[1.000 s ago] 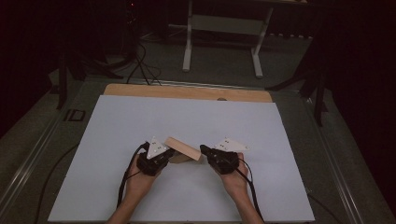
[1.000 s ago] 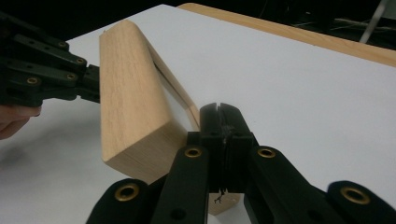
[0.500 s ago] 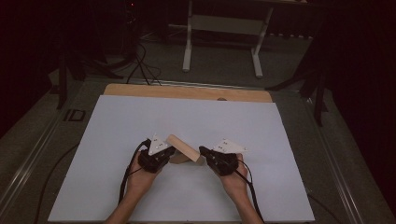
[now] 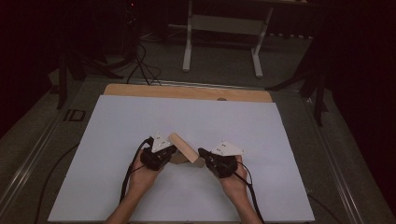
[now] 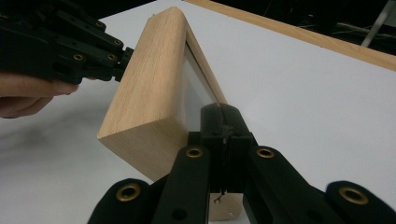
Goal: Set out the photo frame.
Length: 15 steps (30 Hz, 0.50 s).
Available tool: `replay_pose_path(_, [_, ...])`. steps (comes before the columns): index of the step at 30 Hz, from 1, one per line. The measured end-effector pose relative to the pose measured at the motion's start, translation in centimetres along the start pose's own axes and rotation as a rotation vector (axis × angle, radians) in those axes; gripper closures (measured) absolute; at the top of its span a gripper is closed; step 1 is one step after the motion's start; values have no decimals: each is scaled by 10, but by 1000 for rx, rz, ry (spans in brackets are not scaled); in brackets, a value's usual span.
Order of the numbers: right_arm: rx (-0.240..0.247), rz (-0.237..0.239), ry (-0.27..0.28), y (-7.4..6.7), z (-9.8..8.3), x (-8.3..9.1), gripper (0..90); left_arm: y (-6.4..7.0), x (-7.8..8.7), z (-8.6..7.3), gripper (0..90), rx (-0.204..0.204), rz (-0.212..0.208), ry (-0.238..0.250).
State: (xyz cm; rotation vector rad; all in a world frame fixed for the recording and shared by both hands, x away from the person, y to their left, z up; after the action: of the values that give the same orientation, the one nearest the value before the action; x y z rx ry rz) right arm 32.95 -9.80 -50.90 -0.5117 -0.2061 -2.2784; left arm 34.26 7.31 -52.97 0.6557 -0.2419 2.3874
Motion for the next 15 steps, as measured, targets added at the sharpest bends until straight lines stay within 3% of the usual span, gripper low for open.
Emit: replay_pose_path(15, [5,2,-2,-1,-1,1,895,17,16,7,881,-11,-60,3])
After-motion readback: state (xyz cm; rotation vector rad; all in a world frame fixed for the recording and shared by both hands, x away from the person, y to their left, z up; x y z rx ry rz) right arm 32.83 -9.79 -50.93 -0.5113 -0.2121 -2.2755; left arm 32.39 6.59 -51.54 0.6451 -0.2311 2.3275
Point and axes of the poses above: each handheld gripper's, and its own axes: x roughly backward along the jaws, z roughly out of its top, y roughly to its right, the point moved 6 cm from there along -x, roughly forward along the jaws, and after that the axes turned 3 degrees about y, right-handed, at the moved point
